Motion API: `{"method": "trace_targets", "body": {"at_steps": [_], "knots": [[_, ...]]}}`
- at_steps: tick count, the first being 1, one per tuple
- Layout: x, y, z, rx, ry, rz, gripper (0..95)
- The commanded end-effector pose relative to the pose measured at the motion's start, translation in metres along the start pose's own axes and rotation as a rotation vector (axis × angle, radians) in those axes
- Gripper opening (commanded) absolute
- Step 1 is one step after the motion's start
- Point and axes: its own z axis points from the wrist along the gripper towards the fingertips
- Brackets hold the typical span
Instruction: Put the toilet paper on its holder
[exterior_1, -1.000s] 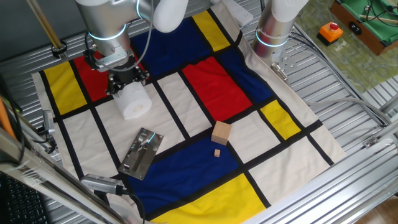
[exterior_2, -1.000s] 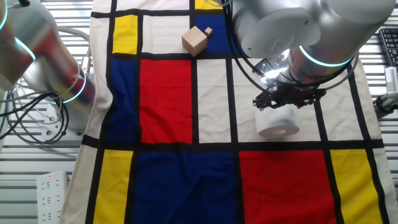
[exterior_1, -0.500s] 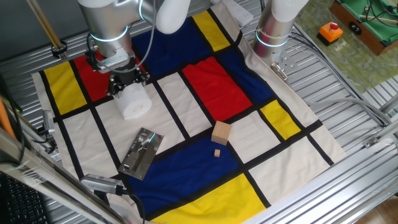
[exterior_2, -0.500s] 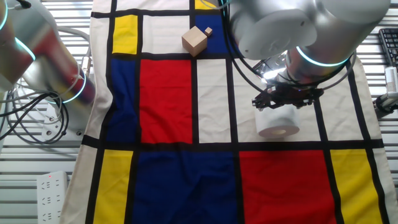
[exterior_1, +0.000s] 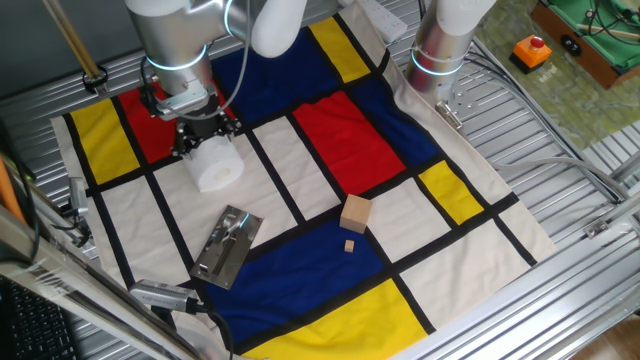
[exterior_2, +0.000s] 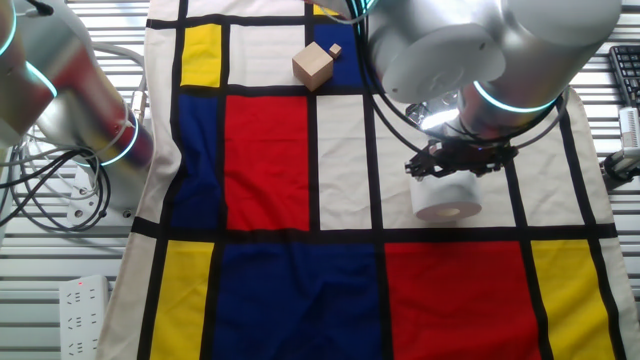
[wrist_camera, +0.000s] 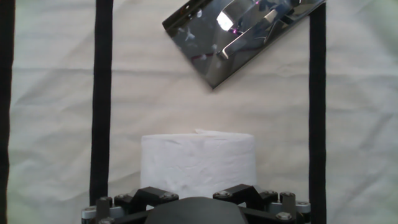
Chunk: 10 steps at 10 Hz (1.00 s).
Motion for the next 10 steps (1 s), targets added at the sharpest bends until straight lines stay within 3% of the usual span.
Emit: {"method": "trace_targets", "body": {"at_steps": [1, 10], "knots": [[0.0002, -0.0005, 0.0015, 0.001, 0.001, -0.002, 95.0], [0.0005, -0.0006, 0.0045, -0.010, 0.013, 0.011, 95.0]]}}
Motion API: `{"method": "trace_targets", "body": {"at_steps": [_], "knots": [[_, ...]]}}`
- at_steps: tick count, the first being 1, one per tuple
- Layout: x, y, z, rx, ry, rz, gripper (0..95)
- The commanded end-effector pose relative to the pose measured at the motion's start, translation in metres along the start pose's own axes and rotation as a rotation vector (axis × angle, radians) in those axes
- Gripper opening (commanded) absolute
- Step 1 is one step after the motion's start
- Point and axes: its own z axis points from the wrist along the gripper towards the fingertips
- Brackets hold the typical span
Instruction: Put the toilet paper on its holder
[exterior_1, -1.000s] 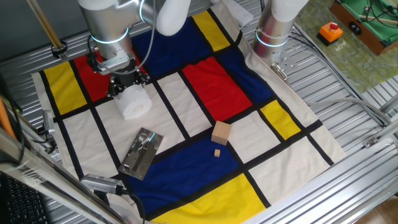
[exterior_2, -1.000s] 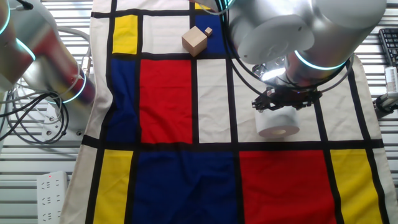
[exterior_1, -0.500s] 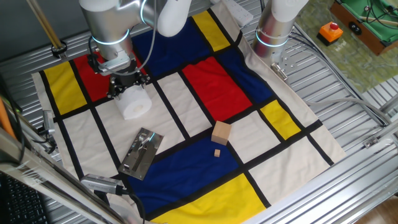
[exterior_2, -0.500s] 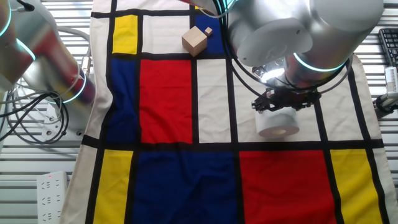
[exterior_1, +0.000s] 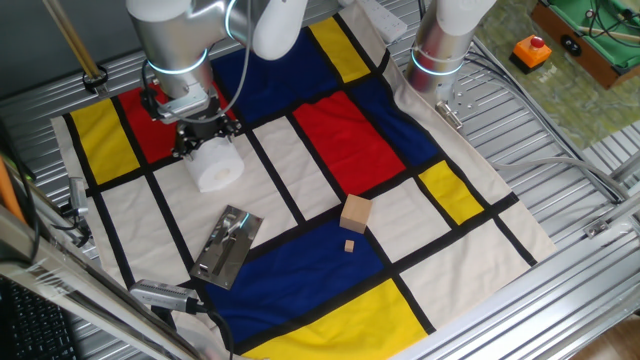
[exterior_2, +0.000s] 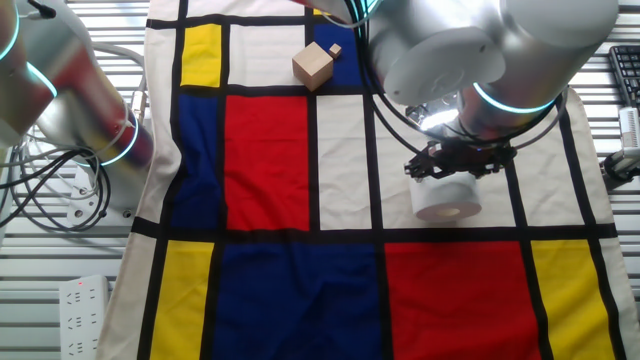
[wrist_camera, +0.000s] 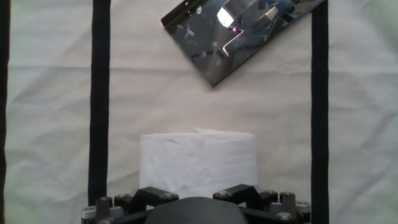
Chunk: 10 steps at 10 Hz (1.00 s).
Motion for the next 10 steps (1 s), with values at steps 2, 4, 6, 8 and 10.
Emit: {"method": "trace_targets", "body": {"at_steps": [2, 4, 6, 8, 10], "knots": [[0.000, 0.000, 0.001, 0.003, -0.001, 0.002, 95.0], [0.000, 0.000, 0.003, 0.006, -0.003, 0.004, 95.0], [0.001, 0.000, 0.007, 0.010, -0.006, 0.004, 95.0], [0.001, -0.001, 0.010, 0.018, -0.007, 0.007, 95.0], [0.001, -0.001, 0.011, 0.025, -0.011, 0.011, 95.0]]}}
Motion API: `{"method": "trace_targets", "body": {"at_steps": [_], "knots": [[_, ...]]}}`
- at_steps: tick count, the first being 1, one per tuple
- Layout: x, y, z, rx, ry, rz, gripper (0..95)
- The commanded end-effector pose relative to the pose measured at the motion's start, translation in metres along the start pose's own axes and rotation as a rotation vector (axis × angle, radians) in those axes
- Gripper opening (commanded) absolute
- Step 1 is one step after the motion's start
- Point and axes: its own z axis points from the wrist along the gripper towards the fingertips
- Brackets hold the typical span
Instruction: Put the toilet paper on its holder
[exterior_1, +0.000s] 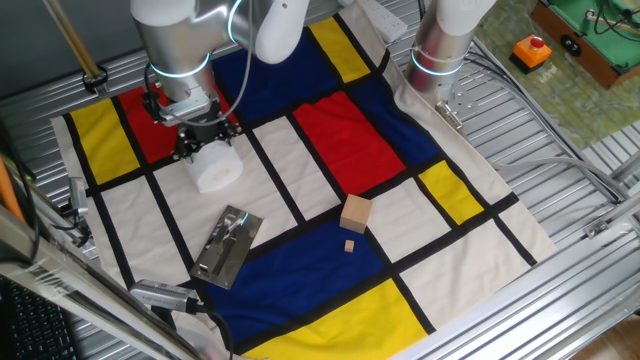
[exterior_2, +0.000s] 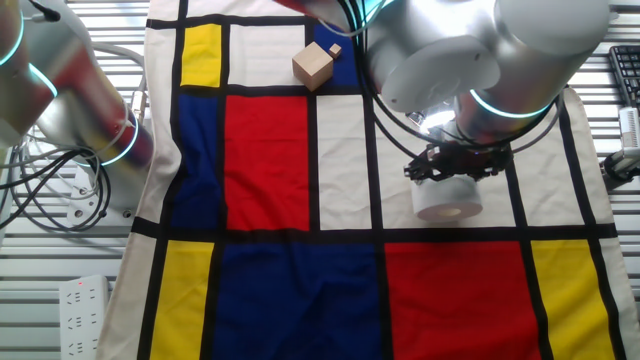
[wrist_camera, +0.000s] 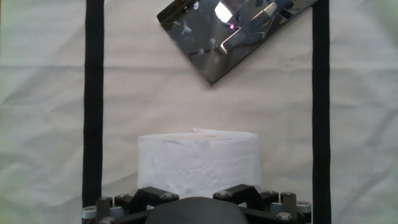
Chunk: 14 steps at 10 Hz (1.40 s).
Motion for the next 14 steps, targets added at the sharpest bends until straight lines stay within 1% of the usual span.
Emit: {"method": "trace_targets", "body": {"at_steps": [1, 4, 8, 12, 14], "knots": [[0.000, 0.001, 0.000, 0.001, 0.001, 0.002, 95.0], [0.000, -0.001, 0.002, 0.008, 0.001, -0.006, 95.0], [-0.003, -0.009, -0.002, 0.002, 0.001, -0.007, 95.0], [-0.003, -0.009, 0.003, 0.003, 0.004, -0.007, 95.0], [-0.002, -0.009, 0.006, 0.007, 0.000, -0.004, 95.0]]}}
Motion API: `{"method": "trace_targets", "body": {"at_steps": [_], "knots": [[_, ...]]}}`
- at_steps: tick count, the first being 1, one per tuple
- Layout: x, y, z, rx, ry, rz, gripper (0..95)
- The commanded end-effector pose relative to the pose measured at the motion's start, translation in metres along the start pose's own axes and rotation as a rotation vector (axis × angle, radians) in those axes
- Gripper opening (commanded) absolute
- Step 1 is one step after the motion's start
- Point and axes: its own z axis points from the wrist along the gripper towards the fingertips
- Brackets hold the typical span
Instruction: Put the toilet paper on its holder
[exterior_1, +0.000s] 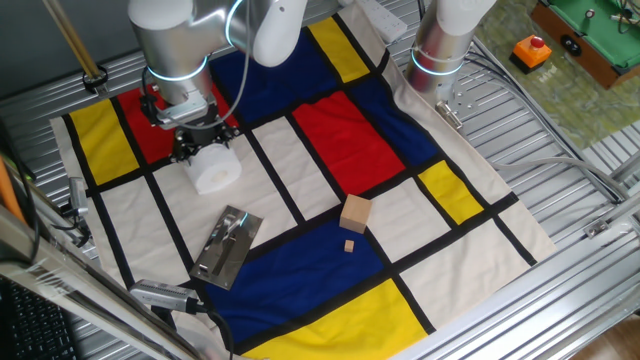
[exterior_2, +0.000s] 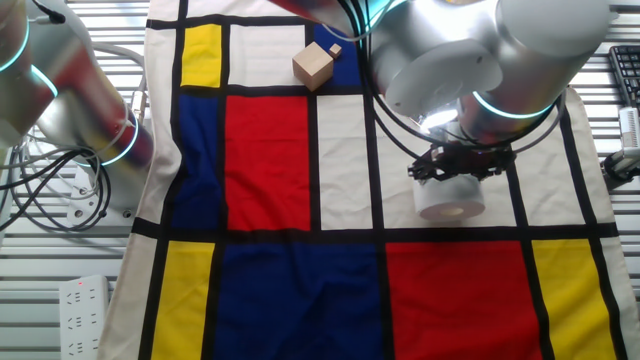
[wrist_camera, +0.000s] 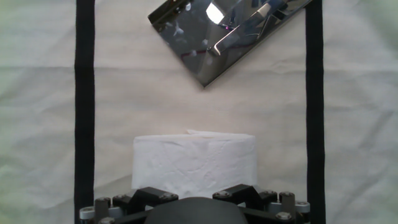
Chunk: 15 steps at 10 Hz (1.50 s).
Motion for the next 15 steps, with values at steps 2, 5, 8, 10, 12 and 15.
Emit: {"method": "trace_targets", "body": {"at_steps": [2, 5, 8, 10, 12, 15], "knots": [[0.0005, -0.0005, 0.0066, 0.001, -0.001, 0.001, 95.0], [0.0006, -0.0004, 0.0069, 0.002, 0.000, 0.007, 76.0], [0.0006, -0.0004, 0.0070, 0.000, 0.007, 0.067, 0.0], [0.0006, -0.0005, 0.0069, -0.005, 0.006, 0.083, 0.0], [0.0004, -0.0010, 0.0066, -0.002, 0.003, 0.095, 0.0], [0.0001, -0.0015, 0.0031, -0.006, 0.002, 0.119, 0.0]]}}
